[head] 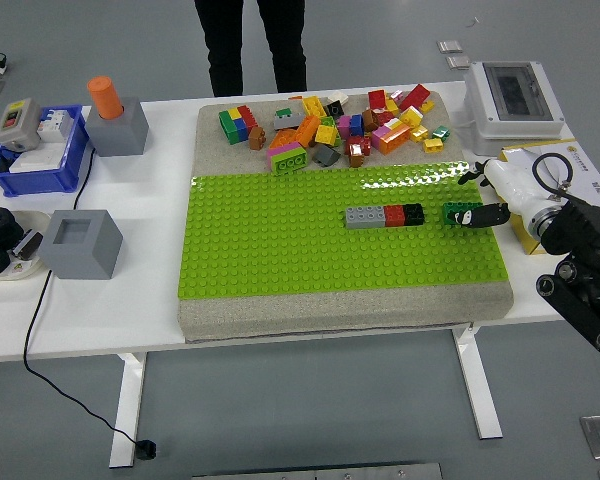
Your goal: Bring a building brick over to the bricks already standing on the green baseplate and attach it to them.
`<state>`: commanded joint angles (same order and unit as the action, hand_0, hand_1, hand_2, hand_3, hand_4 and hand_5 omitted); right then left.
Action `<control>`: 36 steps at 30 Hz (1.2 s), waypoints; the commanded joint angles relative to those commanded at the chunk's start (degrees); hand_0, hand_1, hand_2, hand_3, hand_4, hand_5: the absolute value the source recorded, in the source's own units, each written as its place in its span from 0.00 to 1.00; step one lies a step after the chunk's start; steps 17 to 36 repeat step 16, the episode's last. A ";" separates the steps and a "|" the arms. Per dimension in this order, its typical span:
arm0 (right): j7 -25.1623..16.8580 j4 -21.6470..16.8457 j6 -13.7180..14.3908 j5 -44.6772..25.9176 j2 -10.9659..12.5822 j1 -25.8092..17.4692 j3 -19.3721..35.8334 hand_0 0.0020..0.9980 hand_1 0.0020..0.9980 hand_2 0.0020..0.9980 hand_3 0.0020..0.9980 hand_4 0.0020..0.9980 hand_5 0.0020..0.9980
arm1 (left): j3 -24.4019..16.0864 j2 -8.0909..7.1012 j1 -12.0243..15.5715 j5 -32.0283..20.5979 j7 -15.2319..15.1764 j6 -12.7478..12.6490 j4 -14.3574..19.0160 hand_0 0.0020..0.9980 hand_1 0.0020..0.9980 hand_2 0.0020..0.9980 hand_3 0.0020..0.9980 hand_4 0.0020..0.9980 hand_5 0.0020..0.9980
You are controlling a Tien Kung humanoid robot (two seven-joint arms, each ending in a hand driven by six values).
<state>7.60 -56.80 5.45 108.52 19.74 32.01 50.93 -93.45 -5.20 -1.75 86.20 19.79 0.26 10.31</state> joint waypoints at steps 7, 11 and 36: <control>-0.13 -0.08 0.25 -0.07 -0.01 -0.14 0.37 0.77 0.74 0.79 0.65 0.89 0.31 | -0.10 -0.01 -0.02 0.24 -0.03 0.01 0.00 0.78 0.78 0.72 0.45 1.00 0.84; -0.15 -0.14 0.29 -0.08 0.00 -0.24 0.54 0.77 0.74 0.79 0.65 0.89 0.30 | -0.15 -0.02 -0.02 0.38 -0.02 0.01 0.00 0.78 0.78 0.72 0.45 1.00 0.84; 0.15 -0.27 0.11 1.08 0.23 -0.37 0.50 0.77 0.74 0.79 0.65 0.89 0.30 | -0.19 0.03 0.01 0.44 0.04 0.01 0.00 0.78 0.78 0.72 0.45 1.00 0.84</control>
